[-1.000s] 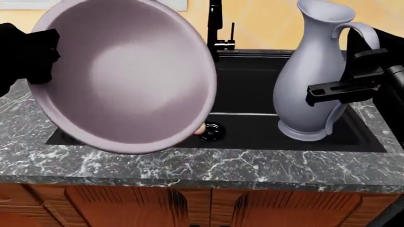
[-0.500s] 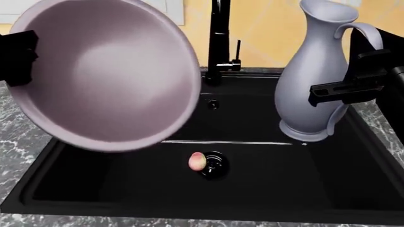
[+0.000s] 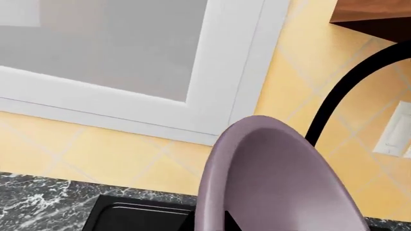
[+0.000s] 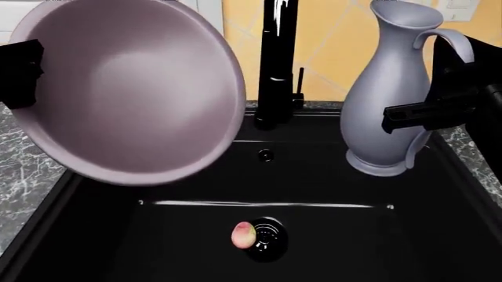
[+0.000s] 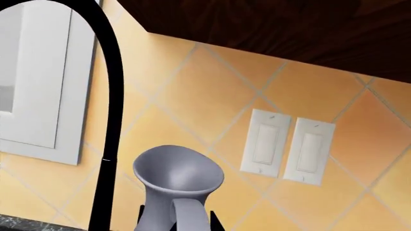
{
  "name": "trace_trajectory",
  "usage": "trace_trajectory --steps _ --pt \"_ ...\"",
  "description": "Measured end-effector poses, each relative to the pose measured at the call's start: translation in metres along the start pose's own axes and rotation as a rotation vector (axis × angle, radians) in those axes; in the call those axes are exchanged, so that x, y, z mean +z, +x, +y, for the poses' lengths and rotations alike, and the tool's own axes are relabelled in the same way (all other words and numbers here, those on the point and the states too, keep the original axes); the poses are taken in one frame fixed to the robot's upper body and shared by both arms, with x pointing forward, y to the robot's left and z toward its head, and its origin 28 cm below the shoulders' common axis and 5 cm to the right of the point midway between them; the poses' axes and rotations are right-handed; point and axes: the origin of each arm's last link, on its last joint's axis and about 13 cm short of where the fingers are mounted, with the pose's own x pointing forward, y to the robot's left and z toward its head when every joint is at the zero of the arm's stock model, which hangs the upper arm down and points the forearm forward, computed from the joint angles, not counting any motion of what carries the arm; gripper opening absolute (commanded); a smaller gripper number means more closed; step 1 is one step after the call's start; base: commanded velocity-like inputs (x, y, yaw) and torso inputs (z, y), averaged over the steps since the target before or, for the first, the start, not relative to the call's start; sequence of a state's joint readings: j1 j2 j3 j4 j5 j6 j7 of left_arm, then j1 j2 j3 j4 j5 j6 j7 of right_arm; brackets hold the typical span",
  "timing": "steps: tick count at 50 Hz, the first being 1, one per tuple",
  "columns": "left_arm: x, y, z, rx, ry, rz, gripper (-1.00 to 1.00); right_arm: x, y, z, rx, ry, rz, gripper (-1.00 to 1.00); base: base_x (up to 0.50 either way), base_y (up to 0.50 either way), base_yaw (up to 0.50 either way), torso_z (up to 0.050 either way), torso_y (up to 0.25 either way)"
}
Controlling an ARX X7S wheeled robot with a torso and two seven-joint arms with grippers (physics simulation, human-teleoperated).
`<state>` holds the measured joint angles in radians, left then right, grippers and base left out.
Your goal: Pick the pitcher and bowl and place them in the sink. Then turn on the water.
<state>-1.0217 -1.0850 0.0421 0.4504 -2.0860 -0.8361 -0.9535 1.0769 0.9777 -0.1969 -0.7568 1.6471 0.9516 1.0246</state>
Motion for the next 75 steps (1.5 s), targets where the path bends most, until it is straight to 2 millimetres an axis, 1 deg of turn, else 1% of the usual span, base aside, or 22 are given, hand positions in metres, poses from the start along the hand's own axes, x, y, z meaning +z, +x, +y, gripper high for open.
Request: trace_trajectory --steps 19,35,60,75 --pt "-0.003 0.002 0.001 0.003 0.004 0.013 -1.0 0.0 0.0 0.001 0.003 0.001 -0.006 -1.0 0.0 0.0 0.0 0.001 0.001" --pt "-0.009 0.014 0.001 0.012 0.012 0.051 -1.0 -0.002 0.001 0.001 0.002 0.003 -0.004 -1.0 0.0 0.0 0.0 0.001 0.001" --pt "-0.037 0.038 0.006 0.012 -0.003 0.149 -1.0 -0.002 0.005 0.003 0.006 0.001 0.002 -1.0 0.0 0.0 0.0 0.0 0.001" --pt "-0.06 0.047 0.012 0.021 -0.008 0.215 -1.0 -0.004 0.008 0.005 0.01 0.0 0.009 -1.0 0.0 0.0 0.0 0.0 0.001"
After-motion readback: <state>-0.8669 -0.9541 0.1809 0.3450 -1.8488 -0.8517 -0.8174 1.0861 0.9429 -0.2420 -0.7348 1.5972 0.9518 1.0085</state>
